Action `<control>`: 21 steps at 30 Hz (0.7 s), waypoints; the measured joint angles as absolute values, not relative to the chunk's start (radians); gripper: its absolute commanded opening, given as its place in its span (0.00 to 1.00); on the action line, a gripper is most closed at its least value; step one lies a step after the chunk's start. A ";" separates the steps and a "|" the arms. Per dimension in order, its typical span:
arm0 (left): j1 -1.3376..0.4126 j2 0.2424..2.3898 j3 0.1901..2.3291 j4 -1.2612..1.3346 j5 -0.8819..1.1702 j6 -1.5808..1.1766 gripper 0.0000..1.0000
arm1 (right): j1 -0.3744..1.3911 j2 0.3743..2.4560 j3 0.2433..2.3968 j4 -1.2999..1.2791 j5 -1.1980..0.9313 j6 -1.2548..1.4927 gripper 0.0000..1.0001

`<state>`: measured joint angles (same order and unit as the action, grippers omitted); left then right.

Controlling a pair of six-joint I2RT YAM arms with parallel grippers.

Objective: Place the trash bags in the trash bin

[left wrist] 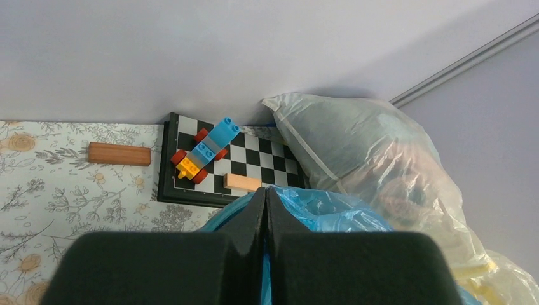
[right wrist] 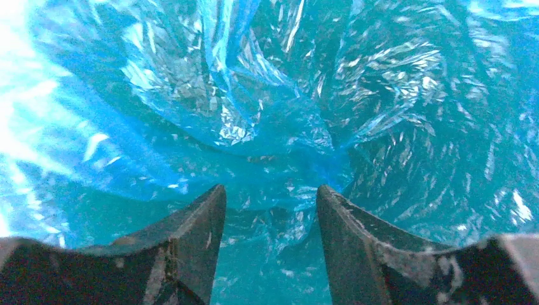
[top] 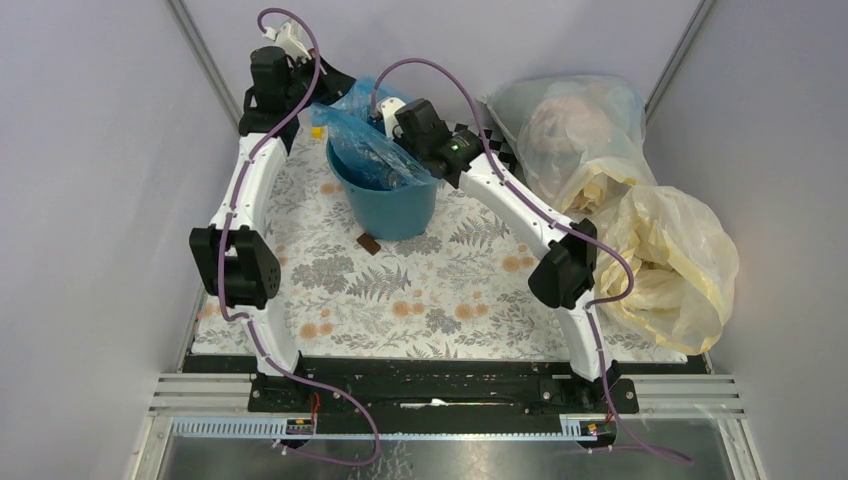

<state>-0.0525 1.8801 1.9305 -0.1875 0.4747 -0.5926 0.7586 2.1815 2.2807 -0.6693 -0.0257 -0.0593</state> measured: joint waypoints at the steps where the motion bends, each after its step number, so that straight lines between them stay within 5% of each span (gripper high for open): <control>1: -0.051 1.880 1.926 -0.189 0.475 -0.593 0.00 | 0.759 2.172 2.283 -0.666 -0.023 -0.060 0.69; 4: -0.046 1.878 1.919 -0.191 0.477 -0.593 0.00 | 0.758 2.150 2.284 -0.661 -0.014 -0.058 0.79; 21: -0.045 1.722 1.720 -0.095 0.556 -0.680 0.00 | 0.759 2.128 2.286 -0.477 0.137 0.207 0.87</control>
